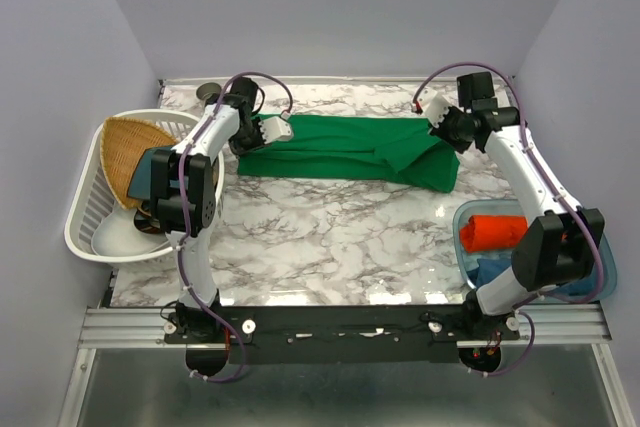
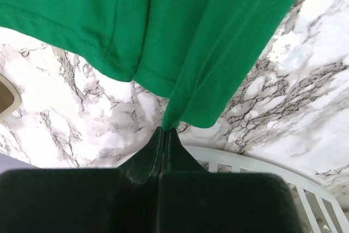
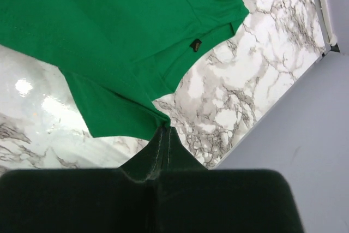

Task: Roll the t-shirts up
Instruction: Fold the T-shirt at the center of the board.

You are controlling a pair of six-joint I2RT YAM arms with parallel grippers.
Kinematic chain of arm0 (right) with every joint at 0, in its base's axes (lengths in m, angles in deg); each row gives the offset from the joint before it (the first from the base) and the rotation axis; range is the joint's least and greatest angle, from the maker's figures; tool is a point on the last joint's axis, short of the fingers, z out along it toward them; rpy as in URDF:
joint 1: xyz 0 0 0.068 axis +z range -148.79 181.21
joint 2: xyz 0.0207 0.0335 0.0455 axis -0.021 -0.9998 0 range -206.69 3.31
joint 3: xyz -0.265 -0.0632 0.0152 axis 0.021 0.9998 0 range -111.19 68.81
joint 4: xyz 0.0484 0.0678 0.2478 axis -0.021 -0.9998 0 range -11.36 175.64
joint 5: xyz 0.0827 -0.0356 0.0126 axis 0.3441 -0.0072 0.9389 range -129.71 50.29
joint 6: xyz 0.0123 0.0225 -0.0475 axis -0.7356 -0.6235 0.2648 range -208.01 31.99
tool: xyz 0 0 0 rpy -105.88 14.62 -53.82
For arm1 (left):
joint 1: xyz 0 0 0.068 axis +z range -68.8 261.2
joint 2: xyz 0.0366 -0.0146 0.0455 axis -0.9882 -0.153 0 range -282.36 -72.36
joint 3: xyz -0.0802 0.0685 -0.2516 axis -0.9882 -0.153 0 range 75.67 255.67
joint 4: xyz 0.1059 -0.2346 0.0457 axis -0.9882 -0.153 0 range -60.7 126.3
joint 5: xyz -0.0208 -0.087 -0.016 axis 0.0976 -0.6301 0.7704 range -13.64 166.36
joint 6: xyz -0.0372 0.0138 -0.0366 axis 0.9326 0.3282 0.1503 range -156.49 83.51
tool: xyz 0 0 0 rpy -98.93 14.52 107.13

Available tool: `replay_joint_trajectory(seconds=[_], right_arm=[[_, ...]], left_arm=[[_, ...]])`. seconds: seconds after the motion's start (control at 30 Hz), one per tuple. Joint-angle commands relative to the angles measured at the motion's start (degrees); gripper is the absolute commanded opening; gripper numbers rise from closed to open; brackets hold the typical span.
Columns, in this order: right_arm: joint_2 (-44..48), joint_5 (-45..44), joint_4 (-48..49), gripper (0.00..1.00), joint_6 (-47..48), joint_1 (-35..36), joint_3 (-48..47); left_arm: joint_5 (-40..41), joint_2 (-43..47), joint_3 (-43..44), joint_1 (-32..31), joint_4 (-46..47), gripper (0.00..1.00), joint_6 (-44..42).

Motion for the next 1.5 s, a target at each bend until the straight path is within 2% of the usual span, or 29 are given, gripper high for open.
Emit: replay_joint_trajectory(seconds=[0.0,0.3,0.9,1.47], right_arm=[[-1.87,-3.80,2.87,0.00,0.82,-1.06,-2.14],[-6.61,-4.59,4.71,0.01,1.00,-1.77,-5.73],[-24.71,-4.06,6.12,0.01,4.52,-2.38,-19.89],[-30.61,-6.61,9.20,0.00,4.34,-2.38,-23.93]], left_arm=[[0.59,-1.52,2.12,0.59,-0.38,0.00,3.01],[1.37,-3.89,5.54,0.59,0.33,0.00,4.42],[6.38,-11.19,12.93,0.59,0.06,0.00,3.46],[7.79,-14.53,17.24,0.59,1.64,0.05,5.39]])
